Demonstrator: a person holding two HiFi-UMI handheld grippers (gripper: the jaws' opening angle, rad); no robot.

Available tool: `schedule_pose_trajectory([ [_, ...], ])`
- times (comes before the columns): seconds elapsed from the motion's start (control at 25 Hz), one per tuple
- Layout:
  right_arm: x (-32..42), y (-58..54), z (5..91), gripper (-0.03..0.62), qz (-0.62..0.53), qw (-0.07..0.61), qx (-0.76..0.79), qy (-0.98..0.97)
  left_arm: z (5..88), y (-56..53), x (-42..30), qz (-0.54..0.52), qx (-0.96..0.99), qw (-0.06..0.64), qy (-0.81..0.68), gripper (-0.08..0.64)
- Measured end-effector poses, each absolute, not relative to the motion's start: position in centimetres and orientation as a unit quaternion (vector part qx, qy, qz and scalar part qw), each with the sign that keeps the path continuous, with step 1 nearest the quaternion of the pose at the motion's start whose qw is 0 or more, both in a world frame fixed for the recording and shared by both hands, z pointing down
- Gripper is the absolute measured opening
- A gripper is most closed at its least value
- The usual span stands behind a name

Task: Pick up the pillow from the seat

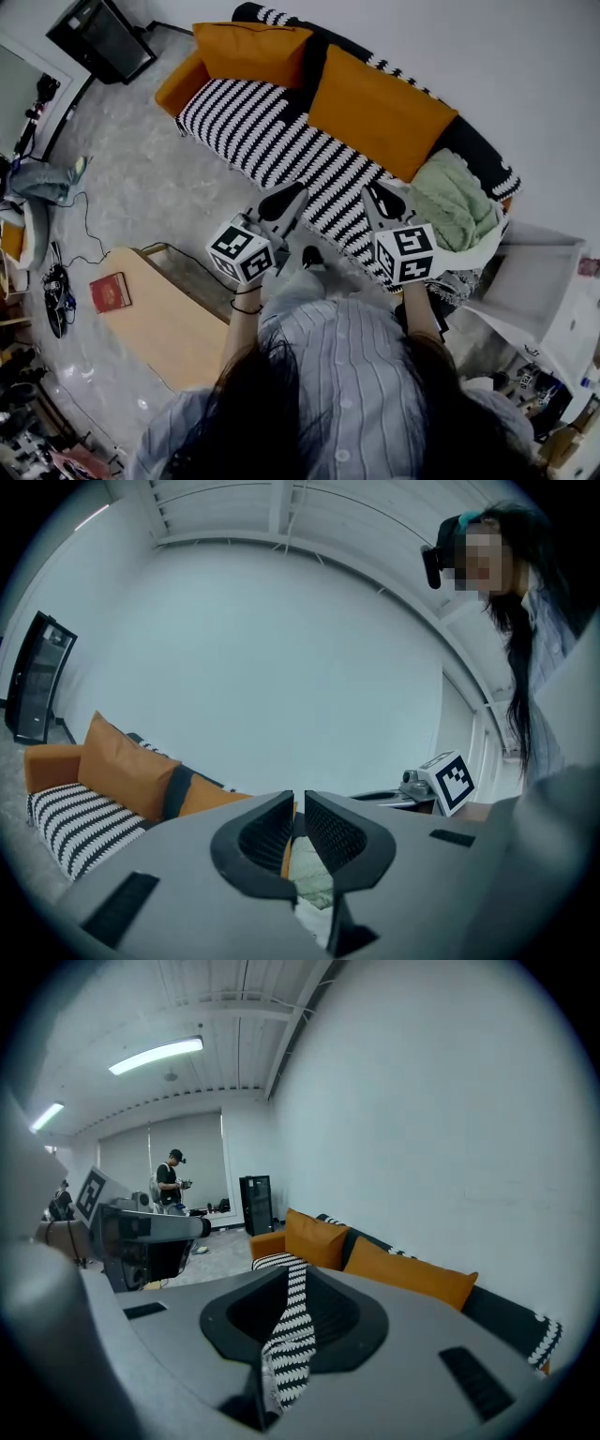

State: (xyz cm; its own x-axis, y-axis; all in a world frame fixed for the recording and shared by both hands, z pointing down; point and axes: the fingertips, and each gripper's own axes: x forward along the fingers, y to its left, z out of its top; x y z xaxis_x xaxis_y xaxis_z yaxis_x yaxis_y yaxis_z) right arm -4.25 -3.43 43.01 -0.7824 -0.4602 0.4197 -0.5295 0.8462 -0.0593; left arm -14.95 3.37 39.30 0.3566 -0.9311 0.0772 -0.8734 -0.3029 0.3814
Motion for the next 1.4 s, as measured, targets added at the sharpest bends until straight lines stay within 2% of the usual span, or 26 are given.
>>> schedule_pose_trajectory([
  [0.36,-5.6,-4.4,44.2,0.064,0.103,0.202,0.309,-0.924,40.5,2.2,-17.2,-0.072,0.821,0.196,-0.531,0.025],
  [0.88,-0.9,-6.3,46.7,0.064,0.149,0.207,0.368,-0.894,43.1,0.0,-16.4,-0.054,0.830,0.232,-0.505,0.026],
  [1.4,2.9,-16.1,48.4,0.064,0.167,0.199,0.408,-0.875,44.3,-10.6,-17.3,-0.021,0.837,0.230,-0.496,0.025],
])
